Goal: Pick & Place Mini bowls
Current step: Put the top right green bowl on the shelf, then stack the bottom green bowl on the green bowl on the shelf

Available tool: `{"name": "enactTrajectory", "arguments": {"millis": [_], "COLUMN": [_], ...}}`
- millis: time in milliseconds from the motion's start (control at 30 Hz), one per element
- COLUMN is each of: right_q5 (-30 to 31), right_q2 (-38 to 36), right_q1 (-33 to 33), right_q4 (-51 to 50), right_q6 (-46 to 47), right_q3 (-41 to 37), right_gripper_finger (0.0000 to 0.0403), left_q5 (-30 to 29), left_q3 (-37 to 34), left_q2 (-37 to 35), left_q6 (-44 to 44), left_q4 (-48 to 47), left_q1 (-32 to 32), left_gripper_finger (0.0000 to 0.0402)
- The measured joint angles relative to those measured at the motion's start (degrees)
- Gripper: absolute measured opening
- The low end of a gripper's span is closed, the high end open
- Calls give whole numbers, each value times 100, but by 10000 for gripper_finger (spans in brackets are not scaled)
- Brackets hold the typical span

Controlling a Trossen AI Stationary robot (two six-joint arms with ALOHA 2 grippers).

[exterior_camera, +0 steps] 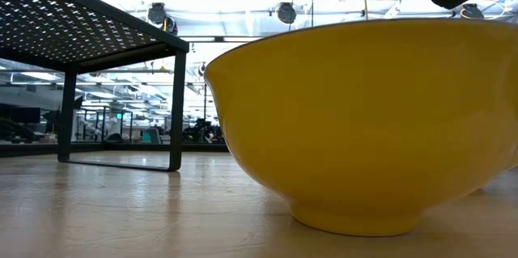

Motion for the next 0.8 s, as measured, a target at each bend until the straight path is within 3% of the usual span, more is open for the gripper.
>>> {"name": "enactTrajectory", "arguments": {"millis": [467, 667, 800], "right_q5": [13, 37, 197], "right_q2": [0, 0, -31], "right_q1": [0, 0, 61], "right_q4": [-2, -2, -76], "right_q6": [-1, -3, -7], "right_q3": [0, 0, 0], "right_gripper_finger": [183, 183, 183], "left_q5": [-188, -1409, -2775], "left_q3": [-11, -11, -9], "left_q2": [-449, -1063, -1494], "left_q6": [-120, 37, 730], "left_q4": [-387, -465, -458], "left_q1": [7, 4, 16], "left_gripper_finger": [190, 224, 229]}}
